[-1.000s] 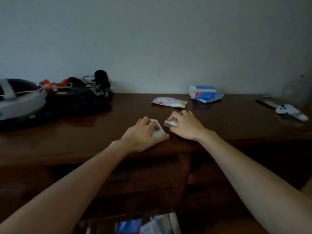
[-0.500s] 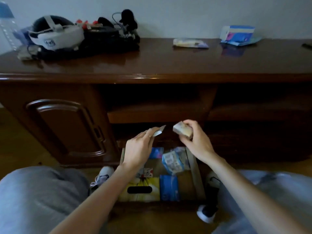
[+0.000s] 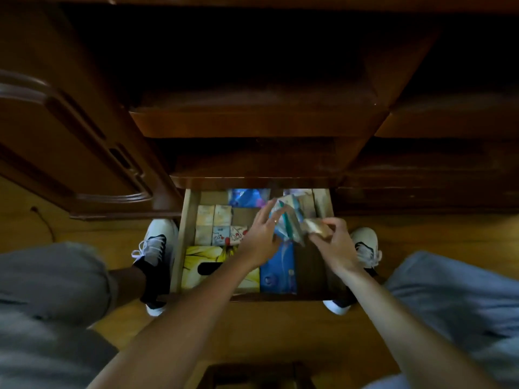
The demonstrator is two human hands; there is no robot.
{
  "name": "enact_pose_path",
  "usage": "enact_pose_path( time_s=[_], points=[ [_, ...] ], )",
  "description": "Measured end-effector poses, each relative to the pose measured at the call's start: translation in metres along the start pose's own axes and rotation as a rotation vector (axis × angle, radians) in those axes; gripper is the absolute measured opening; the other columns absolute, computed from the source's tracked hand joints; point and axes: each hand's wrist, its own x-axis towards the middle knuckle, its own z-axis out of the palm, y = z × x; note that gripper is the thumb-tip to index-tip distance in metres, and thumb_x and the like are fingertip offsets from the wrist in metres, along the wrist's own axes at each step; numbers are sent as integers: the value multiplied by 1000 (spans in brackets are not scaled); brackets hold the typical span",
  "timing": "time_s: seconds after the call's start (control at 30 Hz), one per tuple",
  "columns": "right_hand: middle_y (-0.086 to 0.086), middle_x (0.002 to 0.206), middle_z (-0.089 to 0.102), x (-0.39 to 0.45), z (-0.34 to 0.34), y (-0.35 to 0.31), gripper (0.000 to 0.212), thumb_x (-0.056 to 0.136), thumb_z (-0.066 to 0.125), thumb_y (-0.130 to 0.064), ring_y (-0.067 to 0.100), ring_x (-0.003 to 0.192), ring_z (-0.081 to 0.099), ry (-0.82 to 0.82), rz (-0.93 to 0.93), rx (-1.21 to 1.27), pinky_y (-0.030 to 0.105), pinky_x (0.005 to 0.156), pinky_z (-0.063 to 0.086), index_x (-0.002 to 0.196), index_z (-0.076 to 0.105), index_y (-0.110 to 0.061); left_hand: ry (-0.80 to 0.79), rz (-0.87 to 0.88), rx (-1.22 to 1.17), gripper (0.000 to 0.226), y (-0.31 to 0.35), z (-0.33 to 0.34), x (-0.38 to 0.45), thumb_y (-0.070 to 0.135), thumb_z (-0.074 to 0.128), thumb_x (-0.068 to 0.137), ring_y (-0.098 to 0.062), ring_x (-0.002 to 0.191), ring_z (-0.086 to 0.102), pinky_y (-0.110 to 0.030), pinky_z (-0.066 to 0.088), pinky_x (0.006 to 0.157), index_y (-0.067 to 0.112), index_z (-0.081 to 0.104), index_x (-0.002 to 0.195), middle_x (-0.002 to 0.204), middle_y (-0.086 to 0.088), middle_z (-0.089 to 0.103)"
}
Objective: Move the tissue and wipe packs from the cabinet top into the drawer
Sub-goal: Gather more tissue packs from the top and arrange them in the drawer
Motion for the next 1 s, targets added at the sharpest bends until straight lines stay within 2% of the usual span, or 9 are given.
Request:
enact_pose_path(
  time_s=[0.13,0.23,0.3,0.43,0.53,0.6,0.7,0.8,1.0],
  points=[
    [-14,100,58,-5,26,-4,44,83,80,-30,4,87,60,-101,-11,28,21,63,45,113,49,-27,62,-53,-16,42,-34,6,-33,13,52,100,-24,141,43,-43,45,111,20,55,142,151,-2,46],
    [-10,111,61,-8,52,-18,53,81,84,-22,6,98,63,-337,-50,108,20,73,52,122,51,-25,174,-250,-185,39,-39,-4,-47,45,53,100,-15,105,65,-20,50,76,24,63,131,107,8,67],
    [-15,118,62,-7,66,-30,59,78,86,-20,4,108,62,-531,-92,147,19,80,55,127,55,-34,182,-405,-327,43,-41,-10,-46,53,57,96,-14,91,68,-25,50,68,25,66,127,95,9,70],
    [-23,129,60,13,84,-50,79,70,88,-26,-1,119,56,-666,-10,285,26,96,49,136,53,-51,205,-539,-612,22,-64,-24,-44,17,74,91,-23,93,69,-27,54,75,12,71,112,90,2,72],
    [-2,132,65,27,101,-59,89,60,90,-53,19,121,62,-654,93,261,47,106,49,140,55,-37,202,-458,-490,15,-72,-31,-46,25,76,89,-22,82,70,-33,54,70,12,72,96,84,-2,74],
    [-4,125,68,30,114,-66,105,47,79,-84,18,115,63,-665,77,53,45,103,50,134,59,-28,244,-435,-301,21,-72,-29,-42,36,74,90,-19,79,69,-35,53,64,15,73,95,88,0,75],
    [-5,120,66,42,134,-67,91,65,64,-88,15,110,62,-606,109,24,37,97,48,128,55,-23,292,-469,-144,24,-74,-35,-31,45,65,94,-11,76,65,-23,45,53,27,75,106,93,9,74],
    [-4,123,54,65,146,-66,46,96,54,-60,6,96,55,-556,152,9,24,84,41,122,42,-25,320,-426,71,23,-91,-44,-35,32,62,94,-21,101,64,-32,55,72,27,72,114,110,2,72],
    [14,125,54,111,178,-60,46,101,49,-44,26,105,47,-519,314,-101,36,89,34,130,50,-8,496,-402,304,52,-135,-53,-52,24,63,88,-40,135,42,-55,39,108,7,53,136,144,-17,49]
  ],
)
